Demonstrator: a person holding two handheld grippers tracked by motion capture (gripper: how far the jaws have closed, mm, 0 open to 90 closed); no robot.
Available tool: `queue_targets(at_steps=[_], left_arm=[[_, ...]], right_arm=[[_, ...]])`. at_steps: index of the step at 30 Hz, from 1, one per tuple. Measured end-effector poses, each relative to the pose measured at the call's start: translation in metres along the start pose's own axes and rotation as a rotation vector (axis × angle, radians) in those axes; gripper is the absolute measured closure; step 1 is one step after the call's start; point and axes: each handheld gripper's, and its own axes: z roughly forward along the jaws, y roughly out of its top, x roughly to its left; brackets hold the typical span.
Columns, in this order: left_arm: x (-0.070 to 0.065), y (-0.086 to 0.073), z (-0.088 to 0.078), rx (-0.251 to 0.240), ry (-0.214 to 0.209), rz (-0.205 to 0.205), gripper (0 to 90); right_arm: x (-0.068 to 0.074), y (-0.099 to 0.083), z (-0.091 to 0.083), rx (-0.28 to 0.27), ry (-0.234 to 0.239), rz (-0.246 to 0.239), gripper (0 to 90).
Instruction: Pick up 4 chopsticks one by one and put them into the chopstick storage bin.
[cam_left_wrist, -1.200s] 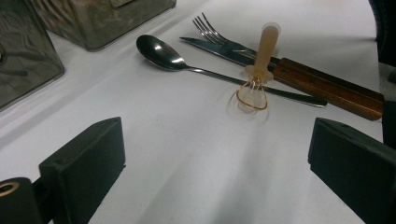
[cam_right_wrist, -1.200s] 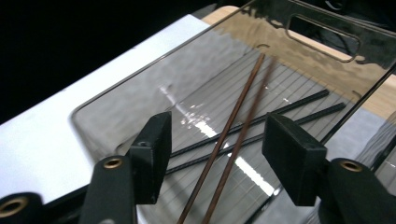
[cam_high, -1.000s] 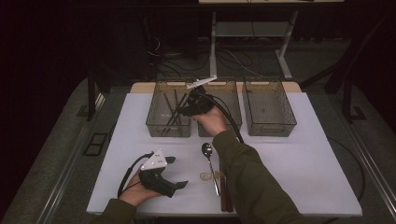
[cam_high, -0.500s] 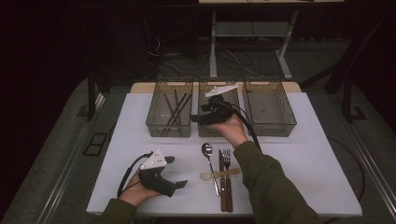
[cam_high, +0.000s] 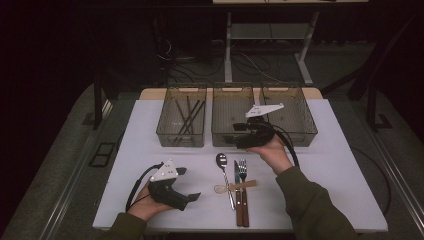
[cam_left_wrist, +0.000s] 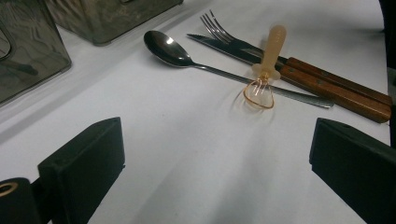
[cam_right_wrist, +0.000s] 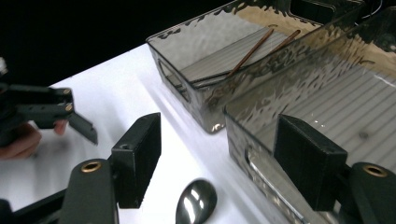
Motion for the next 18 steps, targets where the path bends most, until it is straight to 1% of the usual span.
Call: queue_targets(at_steps=[2, 5, 11, 14, 16, 18], left_arm=[[0.000, 0.000, 0.000, 0.002, 0.001, -0.004, 2.2], [0.001, -0.001, 0.000, 0.001, 0.004, -0.007, 2.2], [0.000, 0.000, 0.000, 0.002, 0.002, -0.002, 2.2], [0.000, -0.001, 0.000, 0.009, 0.009, -0.004, 2.5], [0.000, -0.001, 0.000, 0.014, 0.013, 0.000, 2.6], [0.000, -0.001, 0.000, 0.016, 0.015, -0.001, 2.7]], right_arm=[[-0.001, -0.006, -0.007, -0.004, 0.009, 0.005, 32.2], [-0.002, -0.014, -0.015, -0.004, 0.015, 0.000, 32.1], [-0.005, -0.033, -0.033, -0.012, 0.007, 0.000, 32.2], [-0.007, -0.041, -0.042, -0.001, -0.001, 0.003, 31.5], [-0.007, -0.046, -0.049, -0.006, -0.006, 0.009, 31.2], [-0.008, -0.052, -0.055, -0.007, -0.001, 0.014, 31.0]])
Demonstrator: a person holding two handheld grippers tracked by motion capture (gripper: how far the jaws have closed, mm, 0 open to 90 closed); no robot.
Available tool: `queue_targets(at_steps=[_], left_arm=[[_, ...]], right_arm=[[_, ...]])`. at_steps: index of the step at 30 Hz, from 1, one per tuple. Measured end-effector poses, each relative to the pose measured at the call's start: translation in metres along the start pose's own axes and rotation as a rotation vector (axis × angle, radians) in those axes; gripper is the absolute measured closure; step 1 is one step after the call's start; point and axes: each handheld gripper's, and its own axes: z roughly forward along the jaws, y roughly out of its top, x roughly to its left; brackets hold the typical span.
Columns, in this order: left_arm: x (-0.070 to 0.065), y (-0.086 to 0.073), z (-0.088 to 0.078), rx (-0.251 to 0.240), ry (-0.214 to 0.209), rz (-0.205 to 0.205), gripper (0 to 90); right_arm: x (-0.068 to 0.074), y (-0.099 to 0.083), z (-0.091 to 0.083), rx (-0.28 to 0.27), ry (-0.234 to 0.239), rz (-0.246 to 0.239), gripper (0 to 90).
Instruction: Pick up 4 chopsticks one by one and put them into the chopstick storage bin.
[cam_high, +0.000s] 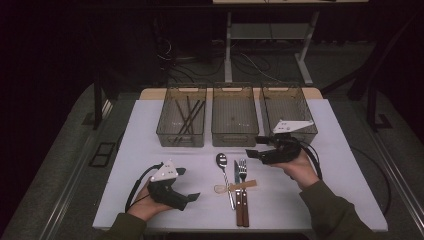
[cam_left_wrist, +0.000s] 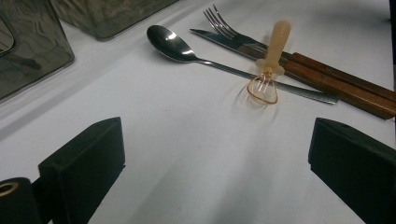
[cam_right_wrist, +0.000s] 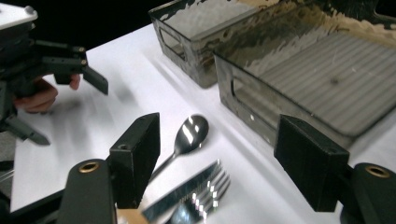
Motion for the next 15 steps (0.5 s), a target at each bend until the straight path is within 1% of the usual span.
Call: queue_targets(at_steps=[4, 7, 10, 13, 15], left_arm=[[0.000, 0.000, 0.000, 0.004, -0.001, 0.010, 2.8], [-0.001, 0.000, 0.001, 0.003, -0.002, 0.003, 2.8], [-0.001, 0.000, 0.000, 0.003, -0.003, 0.004, 2.8], [-0.001, 0.000, 0.000, 0.002, -0.003, 0.003, 2.8], [-0.001, 0.000, 0.001, 0.003, -0.004, 0.004, 2.8]], right_arm=[[0.002, -0.010, -0.012, 0.005, -0.006, -0.007, 31.1], [0.003, -0.016, -0.018, 0.006, -0.006, -0.008, 31.3], [0.004, -0.023, -0.023, 0.011, 0.003, -0.006, 31.6], [0.007, -0.030, -0.025, 0.022, -0.002, -0.010, 31.6], [0.008, -0.034, -0.025, 0.030, 0.007, -0.009, 31.6]])
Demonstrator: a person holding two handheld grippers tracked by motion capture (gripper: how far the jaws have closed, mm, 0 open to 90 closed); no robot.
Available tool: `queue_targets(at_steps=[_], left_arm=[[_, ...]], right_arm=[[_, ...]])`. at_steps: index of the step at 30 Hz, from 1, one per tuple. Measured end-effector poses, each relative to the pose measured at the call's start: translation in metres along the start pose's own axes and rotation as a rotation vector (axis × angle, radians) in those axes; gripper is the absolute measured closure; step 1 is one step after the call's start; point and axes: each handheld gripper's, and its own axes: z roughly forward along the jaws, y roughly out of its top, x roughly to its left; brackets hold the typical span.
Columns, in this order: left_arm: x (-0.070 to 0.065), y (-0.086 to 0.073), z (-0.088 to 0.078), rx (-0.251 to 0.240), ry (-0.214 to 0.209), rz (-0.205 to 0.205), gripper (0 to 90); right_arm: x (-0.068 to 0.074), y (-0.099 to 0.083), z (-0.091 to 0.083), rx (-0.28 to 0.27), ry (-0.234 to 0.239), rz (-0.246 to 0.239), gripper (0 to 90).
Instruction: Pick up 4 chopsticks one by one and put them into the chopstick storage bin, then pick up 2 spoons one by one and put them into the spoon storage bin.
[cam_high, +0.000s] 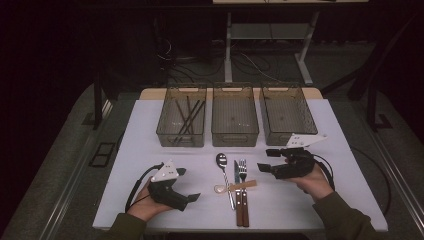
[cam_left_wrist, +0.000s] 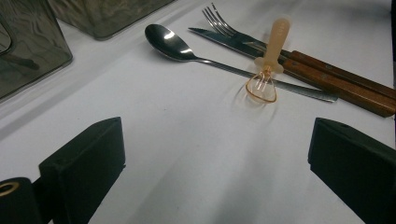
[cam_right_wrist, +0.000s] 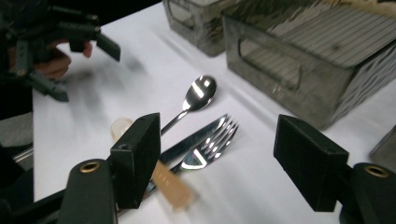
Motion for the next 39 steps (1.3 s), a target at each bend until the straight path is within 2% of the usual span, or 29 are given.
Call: queue_targets(at_steps=[3, 11, 17, 26, 39], left_arm=[[0.000, 0.000, 0.000, 0.000, 0.001, -0.001, 2.8], [0.000, 0.000, -0.001, -0.003, 0.004, -0.001, 2.8], [-0.001, 0.000, -0.001, -0.005, 0.002, 0.001, 2.8], [-0.001, 0.001, 0.001, 0.005, 0.000, 0.008, 2.8], [-0.002, 0.001, 0.001, 0.004, -0.004, 0.008, 2.8]], right_arm=[[0.002, -0.006, 0.000, 0.013, 0.014, 0.011, 31.9], [0.007, -0.019, 0.002, 0.050, 0.051, 0.002, 32.5], [0.010, -0.021, 0.012, 0.094, 0.084, -0.025, 34.0], [0.013, -0.023, 0.025, 0.167, 0.067, -0.095, 36.3], [0.018, -0.024, 0.043, 0.243, 0.094, -0.161, 46.2]])
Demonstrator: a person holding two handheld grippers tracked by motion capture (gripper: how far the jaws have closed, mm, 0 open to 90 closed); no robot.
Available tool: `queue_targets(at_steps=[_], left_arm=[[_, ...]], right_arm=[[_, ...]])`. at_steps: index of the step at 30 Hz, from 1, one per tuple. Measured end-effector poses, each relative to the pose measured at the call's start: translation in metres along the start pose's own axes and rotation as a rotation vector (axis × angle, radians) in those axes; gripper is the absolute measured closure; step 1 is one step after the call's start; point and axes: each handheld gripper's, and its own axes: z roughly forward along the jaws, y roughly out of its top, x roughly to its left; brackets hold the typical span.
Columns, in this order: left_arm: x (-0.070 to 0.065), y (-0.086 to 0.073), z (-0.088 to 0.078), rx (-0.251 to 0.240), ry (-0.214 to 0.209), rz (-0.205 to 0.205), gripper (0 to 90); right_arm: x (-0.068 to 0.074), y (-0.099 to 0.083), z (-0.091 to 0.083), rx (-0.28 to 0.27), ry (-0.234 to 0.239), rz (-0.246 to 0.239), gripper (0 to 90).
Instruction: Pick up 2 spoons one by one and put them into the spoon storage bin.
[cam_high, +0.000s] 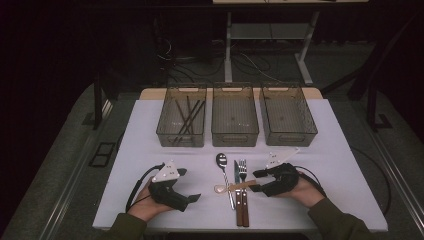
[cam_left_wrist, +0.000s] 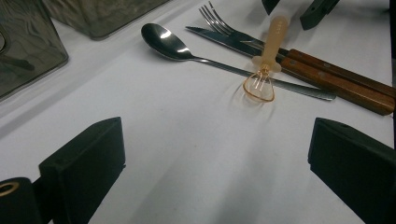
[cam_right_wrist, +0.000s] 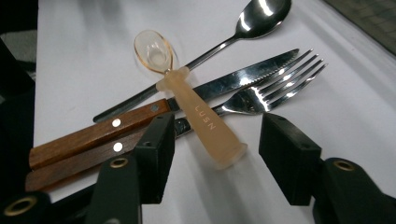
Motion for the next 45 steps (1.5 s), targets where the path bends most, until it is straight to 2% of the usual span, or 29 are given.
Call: queue_targets(at_steps=[11, 13, 18, 20, 26, 27, 29, 45], left_arm=[[0.000, 0.000, 0.001, 0.006, -0.003, 0.003, 2.9], [0.000, 0.000, 0.001, 0.007, -0.003, 0.004, 2.9], [0.000, 0.000, 0.001, 0.007, -0.004, 0.003, 2.9], [0.000, 0.000, 0.001, 0.008, -0.004, 0.003, 2.9], [0.000, 0.000, 0.001, 0.009, -0.006, 0.003, 2.9], [0.000, 0.000, 0.001, 0.009, -0.006, 0.003, 2.9], [0.000, 0.000, 0.001, 0.009, -0.006, 0.003, 2.9], [0.000, 0.000, 0.001, 0.011, -0.009, 0.002, 2.9]], right_arm=[[-0.001, 0.001, 0.011, 0.048, -0.006, -0.038, 49.2], [-0.003, 0.001, 0.013, 0.063, -0.013, -0.082, 50.3], [-0.001, 0.001, 0.016, 0.076, -0.025, -0.125, 55.4], [0.001, 0.001, 0.016, 0.070, -0.019, -0.108, 57.3], [0.000, 0.000, 0.015, 0.078, -0.029, -0.147, 60.5], [0.002, 0.000, 0.015, 0.074, -0.019, -0.133, 61.1], [-0.001, -0.001, 0.014, 0.079, -0.021, -0.169, 62.0], [0.000, -0.001, 0.013, 0.086, -0.004, -0.191, 69.2]])
